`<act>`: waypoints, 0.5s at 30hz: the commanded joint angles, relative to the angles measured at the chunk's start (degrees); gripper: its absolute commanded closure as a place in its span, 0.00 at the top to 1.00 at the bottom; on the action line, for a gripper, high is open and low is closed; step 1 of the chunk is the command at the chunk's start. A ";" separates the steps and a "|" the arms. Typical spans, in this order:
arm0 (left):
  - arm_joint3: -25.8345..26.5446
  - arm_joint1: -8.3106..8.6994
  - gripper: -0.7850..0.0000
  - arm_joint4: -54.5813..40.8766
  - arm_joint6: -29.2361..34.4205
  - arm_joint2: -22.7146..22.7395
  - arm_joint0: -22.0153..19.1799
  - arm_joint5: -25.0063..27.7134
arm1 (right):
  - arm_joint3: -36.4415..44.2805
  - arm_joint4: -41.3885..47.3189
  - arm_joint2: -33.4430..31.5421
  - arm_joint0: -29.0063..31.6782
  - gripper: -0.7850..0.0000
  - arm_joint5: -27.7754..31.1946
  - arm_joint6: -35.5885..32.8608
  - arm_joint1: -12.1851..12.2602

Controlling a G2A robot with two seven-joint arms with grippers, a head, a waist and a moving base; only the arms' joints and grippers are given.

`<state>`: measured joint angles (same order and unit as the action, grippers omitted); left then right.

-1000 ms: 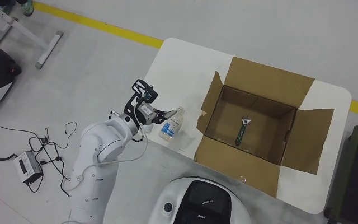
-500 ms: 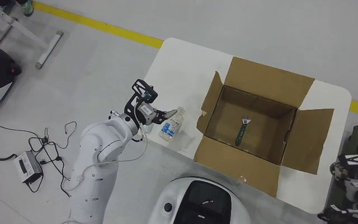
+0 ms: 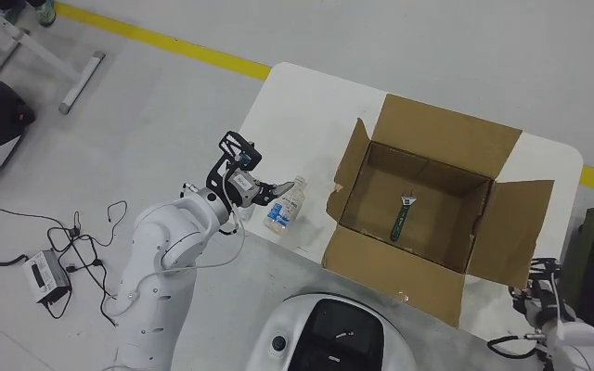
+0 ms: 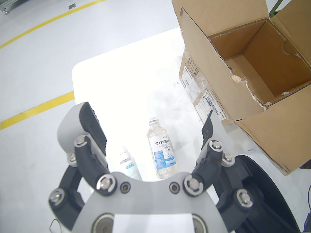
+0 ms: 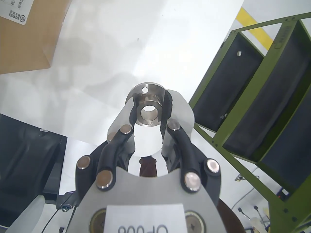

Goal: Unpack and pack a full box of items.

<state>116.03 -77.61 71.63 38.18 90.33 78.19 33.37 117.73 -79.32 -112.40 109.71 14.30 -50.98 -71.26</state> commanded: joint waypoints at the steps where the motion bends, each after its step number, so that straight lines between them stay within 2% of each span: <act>1: 0.00 0.00 1.00 0.00 0.00 0.00 0.00 0.00 | -0.13 -0.19 0.44 -0.23 0.00 0.25 0.01 0.03; 15: 0.00 0.00 1.00 0.00 0.00 0.00 0.00 0.00 | -0.63 -0.12 0.53 1.54 0.00 1.10 1.62 0.03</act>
<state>116.03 -77.61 71.63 38.18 90.33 78.19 33.37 116.92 -79.60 -111.69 110.79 15.25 -49.31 -71.22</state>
